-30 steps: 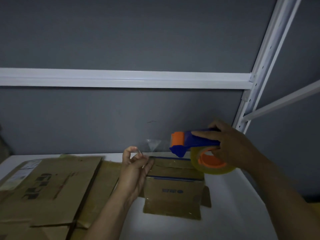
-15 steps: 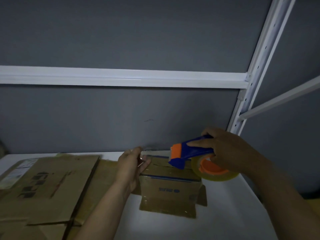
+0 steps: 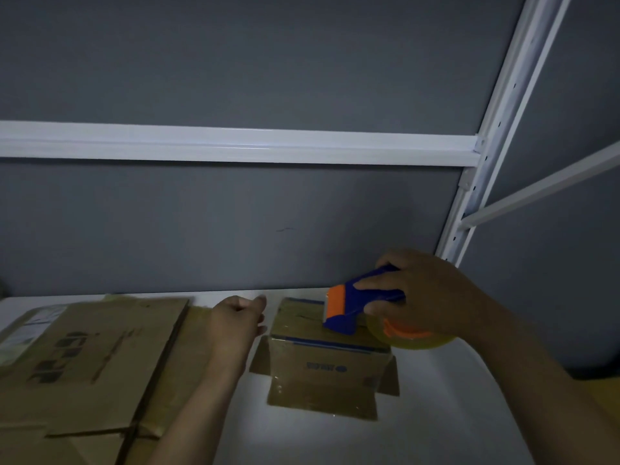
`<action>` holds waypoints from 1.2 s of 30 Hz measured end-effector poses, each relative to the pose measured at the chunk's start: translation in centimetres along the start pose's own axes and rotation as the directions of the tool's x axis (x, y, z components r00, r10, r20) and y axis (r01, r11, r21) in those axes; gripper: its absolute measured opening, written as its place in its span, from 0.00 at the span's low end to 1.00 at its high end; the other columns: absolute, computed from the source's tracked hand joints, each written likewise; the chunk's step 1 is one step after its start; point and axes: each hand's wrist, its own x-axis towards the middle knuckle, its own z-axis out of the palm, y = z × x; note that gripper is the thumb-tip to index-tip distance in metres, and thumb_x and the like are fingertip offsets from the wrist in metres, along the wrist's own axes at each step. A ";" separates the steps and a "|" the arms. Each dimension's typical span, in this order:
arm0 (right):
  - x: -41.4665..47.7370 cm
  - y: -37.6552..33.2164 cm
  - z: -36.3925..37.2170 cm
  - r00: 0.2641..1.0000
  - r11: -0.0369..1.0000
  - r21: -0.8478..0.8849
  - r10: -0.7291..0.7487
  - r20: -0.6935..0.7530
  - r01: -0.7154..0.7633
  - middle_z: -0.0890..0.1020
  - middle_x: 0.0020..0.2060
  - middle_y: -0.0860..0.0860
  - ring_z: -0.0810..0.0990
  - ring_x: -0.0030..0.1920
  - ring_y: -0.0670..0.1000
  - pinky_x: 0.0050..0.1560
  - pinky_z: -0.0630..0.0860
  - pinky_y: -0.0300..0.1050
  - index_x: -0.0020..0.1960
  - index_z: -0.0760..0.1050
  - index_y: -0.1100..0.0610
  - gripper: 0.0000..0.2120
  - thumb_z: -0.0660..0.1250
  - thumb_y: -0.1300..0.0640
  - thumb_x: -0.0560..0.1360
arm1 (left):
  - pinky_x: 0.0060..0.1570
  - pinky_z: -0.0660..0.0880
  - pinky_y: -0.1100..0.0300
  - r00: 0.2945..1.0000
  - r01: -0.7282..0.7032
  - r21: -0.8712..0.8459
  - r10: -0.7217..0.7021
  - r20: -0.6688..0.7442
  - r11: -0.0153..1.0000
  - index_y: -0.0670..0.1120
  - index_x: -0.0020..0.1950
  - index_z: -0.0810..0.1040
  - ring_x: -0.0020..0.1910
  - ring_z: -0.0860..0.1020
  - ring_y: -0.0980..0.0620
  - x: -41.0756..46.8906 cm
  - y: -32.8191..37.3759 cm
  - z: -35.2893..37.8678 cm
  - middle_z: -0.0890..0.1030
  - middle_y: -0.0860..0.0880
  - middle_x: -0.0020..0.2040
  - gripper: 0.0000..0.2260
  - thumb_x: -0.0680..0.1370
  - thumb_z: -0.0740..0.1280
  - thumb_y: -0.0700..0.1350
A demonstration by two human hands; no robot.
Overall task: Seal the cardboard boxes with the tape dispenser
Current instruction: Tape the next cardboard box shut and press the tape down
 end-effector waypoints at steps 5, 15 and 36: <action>0.4 -0.4 -0.2 0.999 0.999 -0.037 0.016 0.041 -0.015 0.73 0.57 0.43 0.69 0.54 0.44 0.44 0.59 0.29 0.66 0.72 0.39 0.31 0.52 0.28 0.70 | 0.43 0.79 0.54 0.998 0.030 0.134 -0.037 0.048 0.991 0.39 0.39 0.77 0.38 0.80 0.47 0.5 -1.6 -0.1 0.81 0.42 0.37 0.11 0.78 0.68 0.44; 0.8 -0.8 -0.4 0.993 0.997 -0.049 0.070 0.096 -0.066 0.71 0.60 0.41 0.67 0.57 0.43 0.49 0.62 0.36 0.67 0.70 0.37 0.23 0.59 0.33 0.73 | 0.31 0.74 0.61 0.923 0.172 0.273 -0.252 0.292 0.947 0.46 0.36 0.76 0.27 0.74 0.55 1.2 -2.9 -0.5 0.77 0.49 0.29 0.19 0.79 0.64 0.58; 1.4 -0.6 -0.9 0.989 0.998 -0.057 0.044 0.141 -0.036 0.74 0.55 0.44 0.69 0.49 0.42 0.38 0.57 0.30 0.63 0.73 0.35 0.18 0.60 0.34 0.75 | 0.74 0.37 0.58 0.509 -0.859 0.496 0.101 0.855 0.130 0.50 0.71 0.26 0.74 0.34 0.57 3.2 -0.5 0.6 0.28 0.56 0.72 0.54 0.71 0.68 0.67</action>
